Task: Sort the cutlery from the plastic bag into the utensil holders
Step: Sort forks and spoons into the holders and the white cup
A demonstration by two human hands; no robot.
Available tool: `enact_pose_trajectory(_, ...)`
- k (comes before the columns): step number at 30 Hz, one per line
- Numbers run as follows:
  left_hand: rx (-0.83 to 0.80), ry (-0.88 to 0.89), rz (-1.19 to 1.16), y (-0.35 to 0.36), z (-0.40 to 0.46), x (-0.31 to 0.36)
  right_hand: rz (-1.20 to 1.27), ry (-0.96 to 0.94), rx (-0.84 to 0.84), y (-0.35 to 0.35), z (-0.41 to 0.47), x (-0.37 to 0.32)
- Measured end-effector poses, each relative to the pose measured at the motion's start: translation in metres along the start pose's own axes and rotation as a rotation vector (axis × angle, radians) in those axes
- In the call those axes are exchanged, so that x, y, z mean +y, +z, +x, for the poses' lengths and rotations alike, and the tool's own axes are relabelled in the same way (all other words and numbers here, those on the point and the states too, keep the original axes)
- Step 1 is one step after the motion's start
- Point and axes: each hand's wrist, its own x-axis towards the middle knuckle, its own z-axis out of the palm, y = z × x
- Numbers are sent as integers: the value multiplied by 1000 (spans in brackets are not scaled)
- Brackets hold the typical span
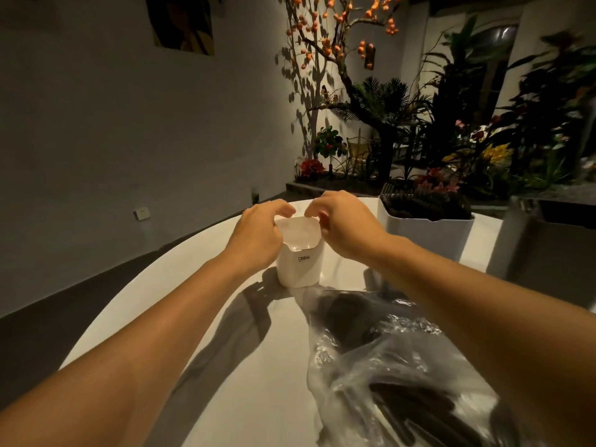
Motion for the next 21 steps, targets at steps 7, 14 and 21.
enact_pose_trajectory(7, 1, 97, -106, -13, -45, 58, 71, 68, -8, -53, -55, -17)
enact_pose_trajectory(14, -84, 191, -358, -5, -120, 104, 499, 255, -327, -115, -156, -16)
enact_pose_trajectory(21, -408, 235, -139, 42, -165, 104, -19, 365, -712, -117, -208, 14)
